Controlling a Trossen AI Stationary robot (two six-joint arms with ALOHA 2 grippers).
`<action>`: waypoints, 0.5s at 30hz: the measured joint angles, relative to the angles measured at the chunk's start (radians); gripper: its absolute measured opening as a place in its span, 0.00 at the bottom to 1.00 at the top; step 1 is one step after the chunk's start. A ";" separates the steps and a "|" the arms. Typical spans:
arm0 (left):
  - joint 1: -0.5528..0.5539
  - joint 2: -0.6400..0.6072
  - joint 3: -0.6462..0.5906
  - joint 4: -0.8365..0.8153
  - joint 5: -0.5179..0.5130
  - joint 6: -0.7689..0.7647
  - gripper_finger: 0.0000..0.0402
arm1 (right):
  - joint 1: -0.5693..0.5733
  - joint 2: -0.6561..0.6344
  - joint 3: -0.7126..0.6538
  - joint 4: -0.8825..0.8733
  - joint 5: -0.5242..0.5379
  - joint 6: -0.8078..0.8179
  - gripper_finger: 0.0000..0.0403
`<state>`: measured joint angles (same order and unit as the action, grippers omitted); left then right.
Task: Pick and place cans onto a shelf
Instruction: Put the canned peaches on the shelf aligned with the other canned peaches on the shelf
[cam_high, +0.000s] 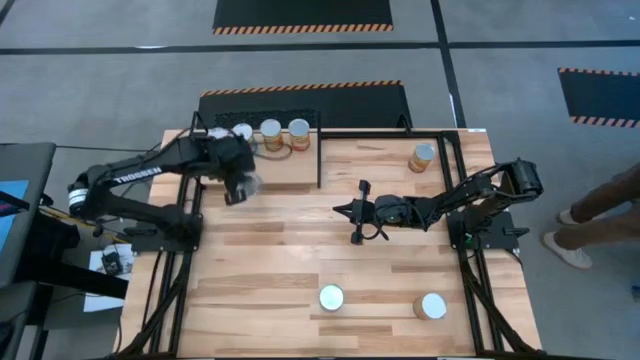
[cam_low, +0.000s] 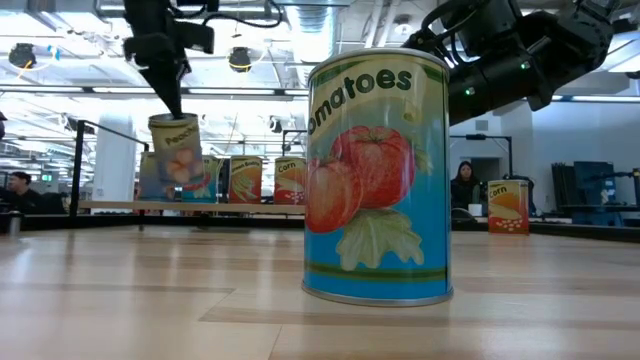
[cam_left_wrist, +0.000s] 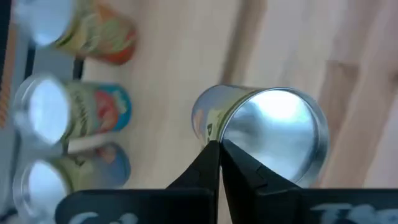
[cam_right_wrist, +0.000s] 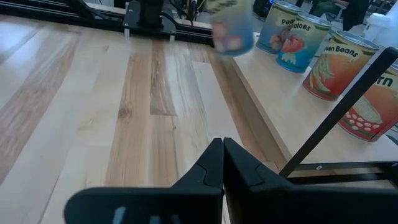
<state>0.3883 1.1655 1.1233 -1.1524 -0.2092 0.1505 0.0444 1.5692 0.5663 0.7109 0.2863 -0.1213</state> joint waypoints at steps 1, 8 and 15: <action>0.028 -0.001 0.000 0.009 0.000 -0.016 0.00 | 0.000 0.000 0.000 0.000 0.000 0.000 0.04; 0.180 0.000 0.000 0.005 0.007 -0.031 0.00 | 0.000 0.000 0.000 -0.001 0.000 0.001 0.05; 0.304 0.000 0.000 -0.038 0.012 0.008 0.00 | 0.000 0.000 0.000 -0.009 0.000 0.001 0.04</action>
<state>0.6927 1.1652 1.1233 -1.1901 -0.1971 0.1585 0.0444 1.5692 0.5663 0.7018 0.2863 -0.1203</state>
